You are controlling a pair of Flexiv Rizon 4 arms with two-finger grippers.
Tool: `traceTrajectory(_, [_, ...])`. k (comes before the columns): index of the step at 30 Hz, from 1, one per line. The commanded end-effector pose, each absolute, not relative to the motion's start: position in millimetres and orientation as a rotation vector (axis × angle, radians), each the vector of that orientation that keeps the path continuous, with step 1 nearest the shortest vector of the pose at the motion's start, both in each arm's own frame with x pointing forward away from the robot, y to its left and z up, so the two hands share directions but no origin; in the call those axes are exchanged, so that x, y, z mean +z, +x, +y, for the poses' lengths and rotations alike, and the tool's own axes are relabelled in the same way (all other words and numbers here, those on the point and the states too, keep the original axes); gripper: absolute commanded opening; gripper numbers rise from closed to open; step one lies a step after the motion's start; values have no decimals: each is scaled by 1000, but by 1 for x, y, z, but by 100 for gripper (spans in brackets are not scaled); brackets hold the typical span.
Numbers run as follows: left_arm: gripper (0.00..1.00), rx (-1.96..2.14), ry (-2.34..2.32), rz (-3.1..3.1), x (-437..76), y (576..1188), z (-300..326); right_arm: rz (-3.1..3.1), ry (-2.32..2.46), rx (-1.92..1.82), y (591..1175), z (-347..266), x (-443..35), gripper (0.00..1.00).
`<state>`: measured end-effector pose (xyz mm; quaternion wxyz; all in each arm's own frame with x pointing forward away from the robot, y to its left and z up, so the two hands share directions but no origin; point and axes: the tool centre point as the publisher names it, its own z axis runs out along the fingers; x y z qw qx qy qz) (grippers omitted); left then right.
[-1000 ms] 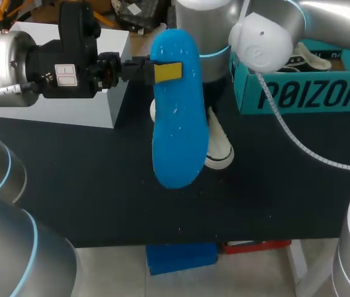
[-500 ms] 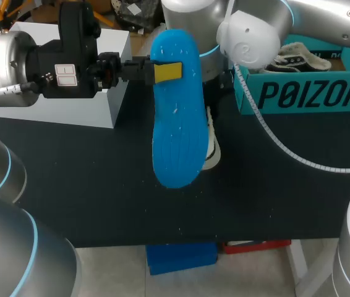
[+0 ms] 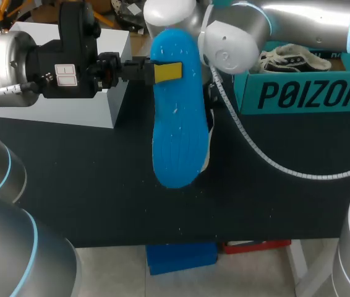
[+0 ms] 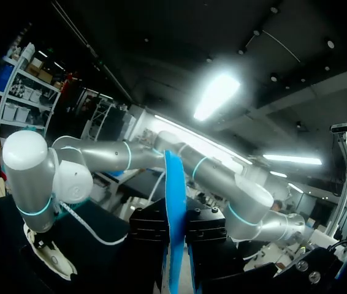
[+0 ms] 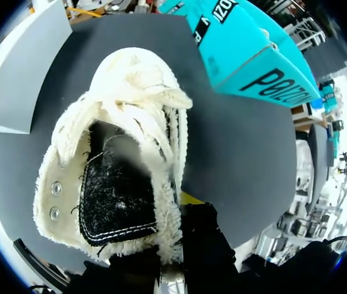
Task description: Take the shoe out of the shoebox, open the shoe tongue, remove and reinsert the insole, then place the shoe into the shoebox
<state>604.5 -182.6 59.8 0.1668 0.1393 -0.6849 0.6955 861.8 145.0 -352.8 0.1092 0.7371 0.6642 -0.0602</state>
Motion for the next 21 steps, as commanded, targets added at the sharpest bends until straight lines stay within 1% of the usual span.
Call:
traceTrajectory(1, [0, 1976, 400, -1953, 60, 604, -183, 1972, 2166, -181, 865, 145, -368, 0])
traceTrajectory(12, [0, 1976, 400, -1953, 60, 604, -183, 1990, 2197, -183, 864, 141, -399, 0])
traceTrajectory(17, [0, 1976, 400, -1953, 60, 604, -183, 1974, 2237, -179, 862, 138, -404, 0])
traceTrajectory(18, [0, 1976, 400, -1953, 60, 604, -183, 1972, 2242, -176, 861, 137, -404, 7])
traceTrajectory(19, [0, 1976, 400, -1953, 60, 604, -183, 1963, 2254, -172, 861, 136, -405, 37])
traceTrajectory(20, [0, 1976, 400, -1953, 60, 604, -183, 1953, 2266, -169, 860, 135, -405, 100])
traceTrajectory(21, [0, 1976, 400, -1953, 60, 604, -183, 1938, 2279, -167, 859, 133, -404, 100])
